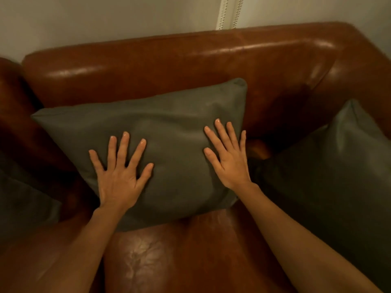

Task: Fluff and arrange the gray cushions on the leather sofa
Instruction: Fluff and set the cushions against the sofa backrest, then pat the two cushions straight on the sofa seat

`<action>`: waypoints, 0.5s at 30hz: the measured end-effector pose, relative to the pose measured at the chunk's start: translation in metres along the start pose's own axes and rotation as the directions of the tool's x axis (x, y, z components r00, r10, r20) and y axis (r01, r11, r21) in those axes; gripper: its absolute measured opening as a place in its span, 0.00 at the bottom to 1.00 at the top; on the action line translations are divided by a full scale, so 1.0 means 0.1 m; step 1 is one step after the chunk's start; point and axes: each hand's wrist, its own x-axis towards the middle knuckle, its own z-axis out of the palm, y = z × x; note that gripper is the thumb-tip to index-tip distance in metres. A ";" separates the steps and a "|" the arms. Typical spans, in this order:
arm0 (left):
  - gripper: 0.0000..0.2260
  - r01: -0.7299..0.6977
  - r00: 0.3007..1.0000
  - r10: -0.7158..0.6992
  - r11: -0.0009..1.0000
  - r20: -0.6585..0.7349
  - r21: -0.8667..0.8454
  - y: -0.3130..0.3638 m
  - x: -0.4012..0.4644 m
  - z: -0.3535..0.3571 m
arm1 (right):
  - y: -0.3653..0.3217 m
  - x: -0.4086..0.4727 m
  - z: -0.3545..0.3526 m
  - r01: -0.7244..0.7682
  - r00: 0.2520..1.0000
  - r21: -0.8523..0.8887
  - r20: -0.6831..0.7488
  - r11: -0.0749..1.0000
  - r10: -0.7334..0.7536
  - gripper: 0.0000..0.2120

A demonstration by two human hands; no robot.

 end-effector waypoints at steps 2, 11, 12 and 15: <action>0.25 0.071 0.995 -0.077 0.994 -0.067 -0.081 0.20 -0.06 -0.07 | 0.07 -0.14 -0.22 -0.045 0.997 0.028 -0.058 0.999 0.047 0.23; 0.27 -0.176 0.949 0.282 0.848 0.144 -0.499 2.12 -0.05 -0.06 | 1.19 -1.35 -2.09 -0.509 0.820 -0.159 -0.388 0.846 0.421 0.17; 0.28 -0.151 0.917 0.331 0.805 0.224 -0.574 2.34 -0.08 -0.05 | 1.27 -1.44 -2.21 -0.587 0.788 -0.162 -0.339 0.793 0.514 0.20; 0.31 -0.007 0.786 0.424 0.733 0.449 -0.680 2.99 -0.17 -0.08 | 1.46 -1.64 -2.40 -0.784 0.621 -0.153 -0.164 0.602 0.766 0.31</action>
